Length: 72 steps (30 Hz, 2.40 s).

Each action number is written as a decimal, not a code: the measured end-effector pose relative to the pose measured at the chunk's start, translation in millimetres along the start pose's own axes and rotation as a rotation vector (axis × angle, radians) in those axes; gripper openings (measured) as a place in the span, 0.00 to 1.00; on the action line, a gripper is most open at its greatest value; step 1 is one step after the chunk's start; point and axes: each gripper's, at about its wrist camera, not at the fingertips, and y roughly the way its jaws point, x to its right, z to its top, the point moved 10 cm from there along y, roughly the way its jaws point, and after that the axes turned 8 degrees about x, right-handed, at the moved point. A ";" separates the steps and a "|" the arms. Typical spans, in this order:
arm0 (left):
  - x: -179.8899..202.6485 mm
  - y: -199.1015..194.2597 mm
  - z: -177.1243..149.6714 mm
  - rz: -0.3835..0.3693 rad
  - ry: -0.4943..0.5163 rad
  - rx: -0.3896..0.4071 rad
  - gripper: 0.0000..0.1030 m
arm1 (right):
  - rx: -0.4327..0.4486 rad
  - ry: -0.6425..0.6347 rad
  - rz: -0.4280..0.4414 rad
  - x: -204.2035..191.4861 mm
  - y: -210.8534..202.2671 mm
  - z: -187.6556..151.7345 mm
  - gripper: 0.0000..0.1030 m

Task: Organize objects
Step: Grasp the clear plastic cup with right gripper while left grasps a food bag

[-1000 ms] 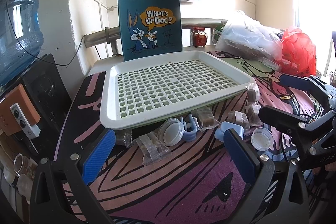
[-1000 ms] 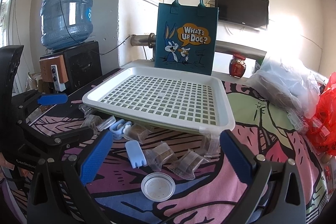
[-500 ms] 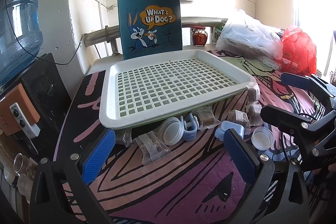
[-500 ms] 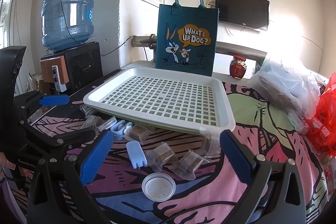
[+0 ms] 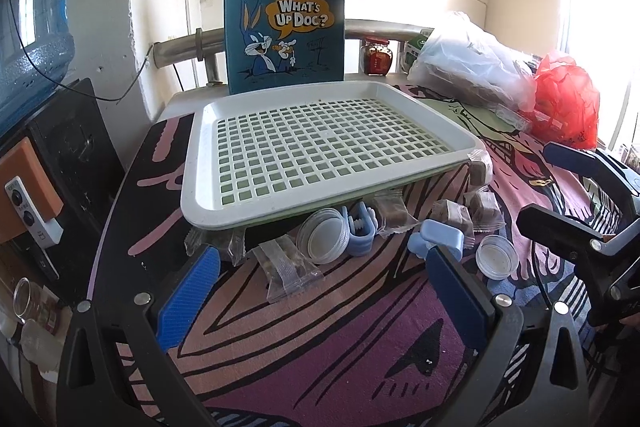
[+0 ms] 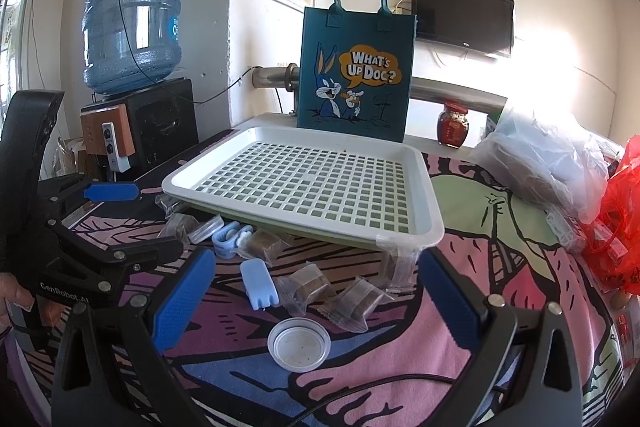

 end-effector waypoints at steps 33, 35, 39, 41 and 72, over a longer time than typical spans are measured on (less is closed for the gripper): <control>-21.2 35.1 -24.6 -0.051 -0.144 -0.194 0.54 | -0.309 0.007 0.183 -16.7 17.0 -58.2 0.57; -21.1 35.9 -23.6 -0.054 -0.149 -0.192 0.46 | -0.329 0.010 0.185 -17.3 19.9 -61.1 0.52; -26.9 36.6 -24.5 -0.049 -0.178 -0.193 0.21 | -0.370 0.008 0.192 -18.9 24.0 -68.3 0.39; -29.1 34.2 -25.1 -0.054 -0.197 -0.187 0.18 | -0.366 0.006 0.194 -19.5 23.3 -67.4 0.39; -26.7 38.2 -11.4 0.010 -0.120 -0.162 0.52 | -0.285 0.027 0.206 -19.8 13.8 -51.6 0.38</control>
